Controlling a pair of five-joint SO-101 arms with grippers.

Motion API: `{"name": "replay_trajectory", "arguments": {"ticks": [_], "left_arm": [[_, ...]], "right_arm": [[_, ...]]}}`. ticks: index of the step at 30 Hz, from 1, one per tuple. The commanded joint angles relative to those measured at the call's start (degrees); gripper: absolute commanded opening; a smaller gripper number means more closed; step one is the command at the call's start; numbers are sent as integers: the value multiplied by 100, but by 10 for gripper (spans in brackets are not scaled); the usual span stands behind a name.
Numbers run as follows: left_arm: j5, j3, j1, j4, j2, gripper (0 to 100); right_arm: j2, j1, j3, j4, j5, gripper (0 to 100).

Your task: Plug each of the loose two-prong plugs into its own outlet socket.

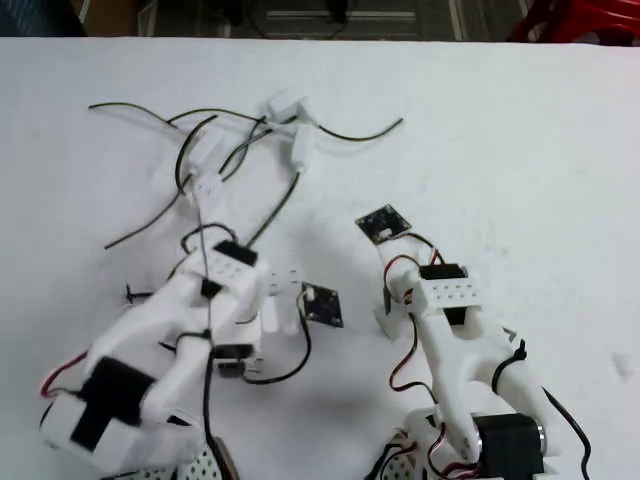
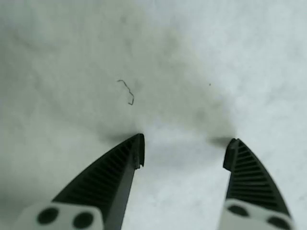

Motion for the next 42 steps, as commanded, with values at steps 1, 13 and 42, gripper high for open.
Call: {"name": "replay_trajectory", "arguments": {"ticks": [1, 13, 42], "left_arm": [[0, 651, 92, -527, -1156, 95], [9, 967, 101, -782, -1640, 221], [492, 185, 101, -721, -321, 24]], "right_arm": [[-40, 57, 9, -48, 70, 270], [-40, 48, 9, -22, 70, 270], [-40, 57, 9, -22, 70, 270]]}}
